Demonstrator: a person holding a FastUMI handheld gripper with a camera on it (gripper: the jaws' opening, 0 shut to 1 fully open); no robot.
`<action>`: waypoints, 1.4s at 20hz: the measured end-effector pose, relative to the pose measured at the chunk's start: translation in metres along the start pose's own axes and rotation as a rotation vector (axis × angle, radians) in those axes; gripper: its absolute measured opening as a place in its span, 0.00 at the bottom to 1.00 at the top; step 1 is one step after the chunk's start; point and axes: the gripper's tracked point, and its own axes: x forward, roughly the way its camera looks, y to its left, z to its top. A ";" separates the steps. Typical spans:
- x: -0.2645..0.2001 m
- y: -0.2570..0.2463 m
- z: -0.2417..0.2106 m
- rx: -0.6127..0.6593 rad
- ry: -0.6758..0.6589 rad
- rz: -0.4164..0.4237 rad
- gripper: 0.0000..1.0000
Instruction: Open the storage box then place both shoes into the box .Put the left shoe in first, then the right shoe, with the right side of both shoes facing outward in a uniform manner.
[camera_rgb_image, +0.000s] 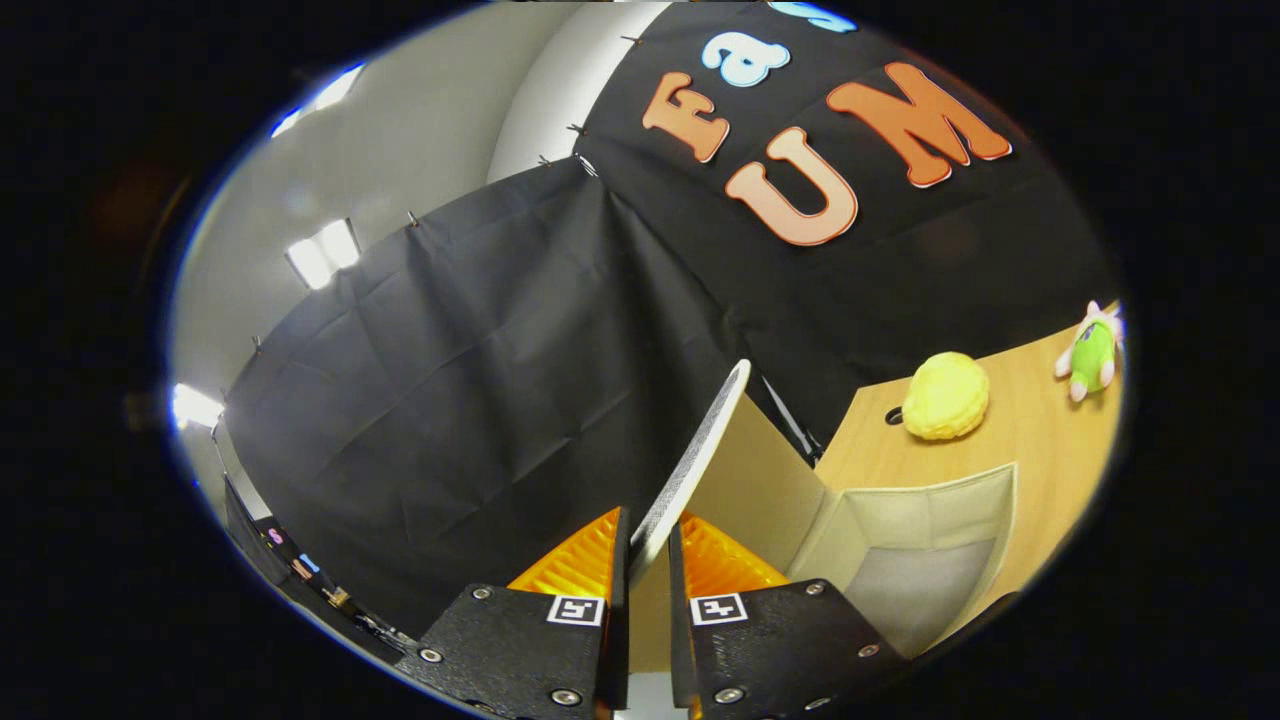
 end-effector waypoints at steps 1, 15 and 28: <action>0.008 0.004 -0.002 0.015 0.002 0.008 0.19; -0.013 -0.035 -0.035 -0.067 0.096 -0.106 0.92; -0.167 -0.175 -0.014 -0.342 0.119 -0.573 0.98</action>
